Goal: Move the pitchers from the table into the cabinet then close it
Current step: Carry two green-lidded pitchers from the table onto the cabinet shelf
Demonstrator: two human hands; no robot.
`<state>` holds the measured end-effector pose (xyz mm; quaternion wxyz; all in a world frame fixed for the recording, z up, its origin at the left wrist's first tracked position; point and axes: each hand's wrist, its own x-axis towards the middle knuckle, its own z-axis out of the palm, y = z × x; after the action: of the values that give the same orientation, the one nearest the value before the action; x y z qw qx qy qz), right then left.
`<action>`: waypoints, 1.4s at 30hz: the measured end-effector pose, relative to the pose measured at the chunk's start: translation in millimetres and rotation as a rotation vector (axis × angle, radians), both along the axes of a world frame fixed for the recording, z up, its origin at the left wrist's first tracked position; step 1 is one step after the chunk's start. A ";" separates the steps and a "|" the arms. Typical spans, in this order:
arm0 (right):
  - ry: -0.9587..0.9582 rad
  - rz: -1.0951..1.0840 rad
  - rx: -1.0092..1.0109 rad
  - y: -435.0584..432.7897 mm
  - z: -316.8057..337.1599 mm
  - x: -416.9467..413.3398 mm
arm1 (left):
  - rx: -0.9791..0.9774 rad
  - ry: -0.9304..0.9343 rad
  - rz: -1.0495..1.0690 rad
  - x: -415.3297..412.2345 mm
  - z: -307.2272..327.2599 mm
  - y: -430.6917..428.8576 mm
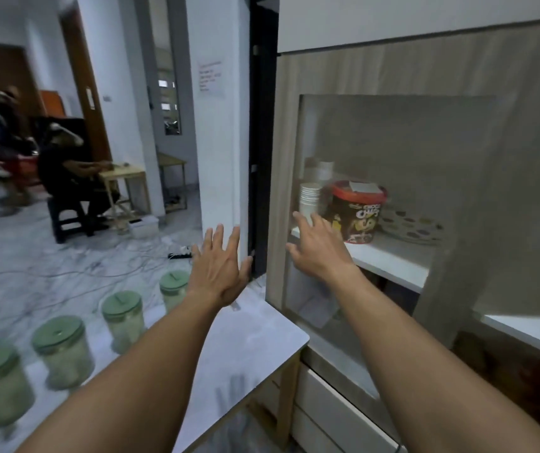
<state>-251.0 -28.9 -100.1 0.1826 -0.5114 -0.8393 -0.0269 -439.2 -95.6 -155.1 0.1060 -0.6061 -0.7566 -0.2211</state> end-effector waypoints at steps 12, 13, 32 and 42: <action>0.045 0.301 -0.264 147.0 -122.9 -141.7 | -0.020 -0.287 0.312 -100.6 -124.0 88.1; 0.044 0.319 -0.285 157.2 -136.7 -150.9 | -0.011 -0.325 0.339 -107.6 -135.5 95.4; 0.605 0.061 -0.888 274.5 -322.5 -256.9 | 0.216 -1.117 0.912 -171.2 -279.6 200.6; 0.858 0.011 -0.974 275.9 -355.2 -275.5 | 0.272 -1.030 0.779 -175.0 -302.6 219.0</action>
<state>-526.5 247.1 -455.3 0.2491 -0.4966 -0.6103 0.5647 -614.2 123.5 -457.7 -0.1216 -0.0860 -0.8398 -0.5220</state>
